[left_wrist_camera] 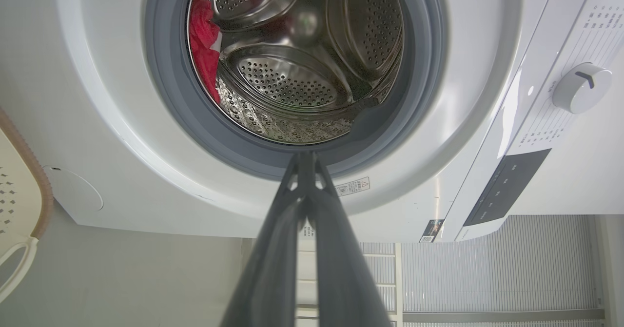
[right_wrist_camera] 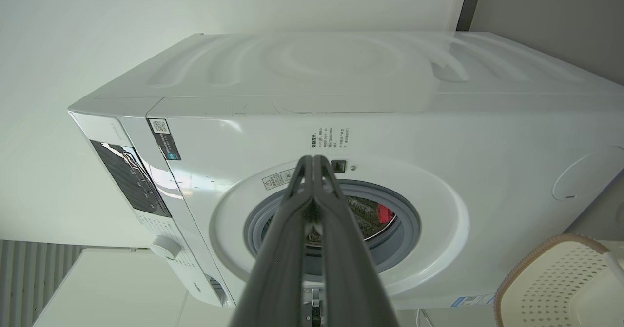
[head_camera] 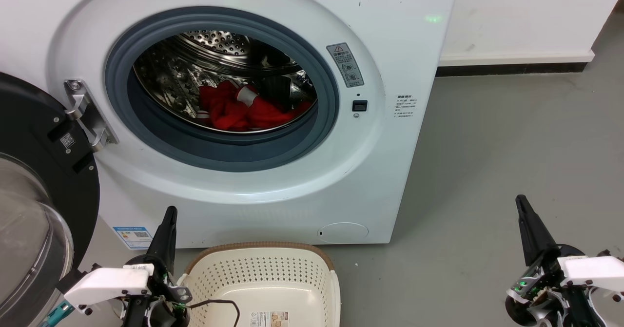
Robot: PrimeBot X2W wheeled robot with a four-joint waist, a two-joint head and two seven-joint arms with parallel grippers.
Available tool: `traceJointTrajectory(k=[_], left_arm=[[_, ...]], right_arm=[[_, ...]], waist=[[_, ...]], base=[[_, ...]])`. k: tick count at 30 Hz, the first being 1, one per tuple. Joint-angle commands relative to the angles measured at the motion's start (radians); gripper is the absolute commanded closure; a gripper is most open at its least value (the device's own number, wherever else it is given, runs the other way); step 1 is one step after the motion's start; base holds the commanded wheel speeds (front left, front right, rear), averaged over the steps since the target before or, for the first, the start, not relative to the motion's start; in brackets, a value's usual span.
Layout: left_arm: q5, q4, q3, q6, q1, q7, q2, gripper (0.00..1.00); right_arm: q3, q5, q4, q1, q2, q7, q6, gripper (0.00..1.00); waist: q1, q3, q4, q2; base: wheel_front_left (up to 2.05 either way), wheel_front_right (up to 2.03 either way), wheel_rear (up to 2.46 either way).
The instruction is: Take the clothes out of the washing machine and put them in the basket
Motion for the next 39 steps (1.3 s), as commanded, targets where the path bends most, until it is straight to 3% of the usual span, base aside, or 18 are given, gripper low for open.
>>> traceJointTrajectory(k=[1,14,15,27,39], left_arm=[[-0.002,-0.001,0.003,-0.004,-0.006,0.004,-0.002,1.00],[-0.002,-0.001,0.003,-0.005,-0.006,0.004,-0.002,1.00],[0.000,0.000,0.000,0.000,0.000,0.000,0.000,0.00],[0.040,-0.006,-0.051,0.001,0.008,-0.050,0.000,0.00],[0.234,-0.069,-0.060,0.000,0.007,-0.104,-0.001,0.00]], right_arm=[[0.001,-0.004,0.002,-0.014,0.004,0.000,0.000,1.00],[0.001,-0.004,0.002,-0.014,0.004,0.000,0.000,1.00],[0.000,0.000,0.000,0.000,0.000,0.000,0.000,0.00],[0.029,-0.047,-0.029,0.031,0.001,-0.049,0.000,0.00],[0.046,-0.271,-0.088,0.053,0.001,-0.104,0.000,0.00]], waist=[[0.0000,0.000,0.000,0.0000],[0.0000,0.000,0.000,0.0000],[0.0000,0.000,0.000,0.0000],[0.0000,0.000,0.002,0.0000],[0.0000,-0.002,0.006,0.0000]], base=[[0.00,0.00,0.00],[0.00,0.00,0.00],[0.00,0.00,0.00],[0.00,0.00,0.00],[0.00,0.00,0.00]])
